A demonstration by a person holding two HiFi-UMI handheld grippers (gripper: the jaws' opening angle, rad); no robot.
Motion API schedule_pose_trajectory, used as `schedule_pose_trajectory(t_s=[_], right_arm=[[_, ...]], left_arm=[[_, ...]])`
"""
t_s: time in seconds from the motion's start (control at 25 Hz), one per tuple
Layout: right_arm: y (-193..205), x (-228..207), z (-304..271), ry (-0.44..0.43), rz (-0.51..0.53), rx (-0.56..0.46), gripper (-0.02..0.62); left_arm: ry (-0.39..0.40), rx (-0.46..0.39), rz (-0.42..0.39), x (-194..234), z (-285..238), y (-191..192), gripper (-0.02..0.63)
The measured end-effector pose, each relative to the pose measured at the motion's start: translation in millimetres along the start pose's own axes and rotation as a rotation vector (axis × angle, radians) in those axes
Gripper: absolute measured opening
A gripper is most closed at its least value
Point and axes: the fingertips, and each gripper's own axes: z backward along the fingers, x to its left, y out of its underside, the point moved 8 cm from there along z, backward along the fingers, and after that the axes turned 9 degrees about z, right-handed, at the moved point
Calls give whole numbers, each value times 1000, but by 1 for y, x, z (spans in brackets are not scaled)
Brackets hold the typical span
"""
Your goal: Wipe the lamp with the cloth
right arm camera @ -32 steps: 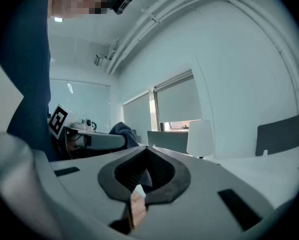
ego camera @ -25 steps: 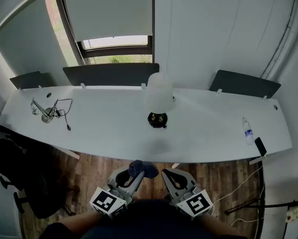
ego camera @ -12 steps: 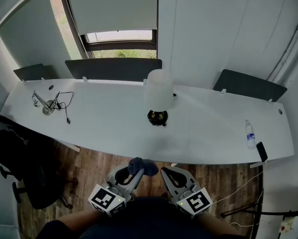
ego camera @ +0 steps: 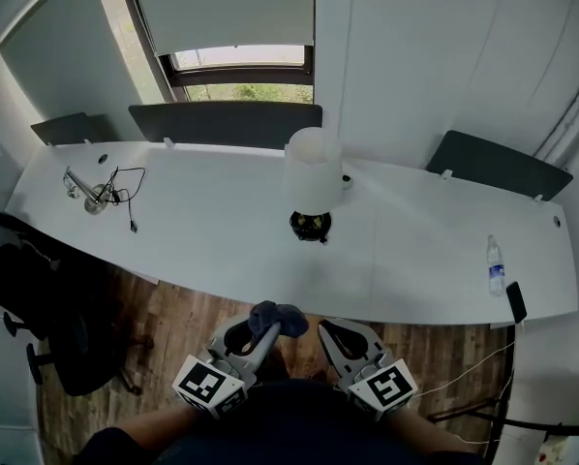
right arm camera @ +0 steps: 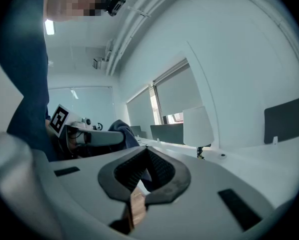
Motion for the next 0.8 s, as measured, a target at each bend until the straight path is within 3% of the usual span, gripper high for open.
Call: schedule_pose_trajectory(t_s=[0.16,0.44,0.8], right_arm=[[0,-19,-23,37,24,24,11],[-25,-47,-86,121,19,51,11],[-42,-71,-147,240,45,82,11]], left_arm=[[20,-1,13,29,-21,-7,86],[142,-28,1,91,-63,-44,86],[242,25,16,158,-112,-85,86]])
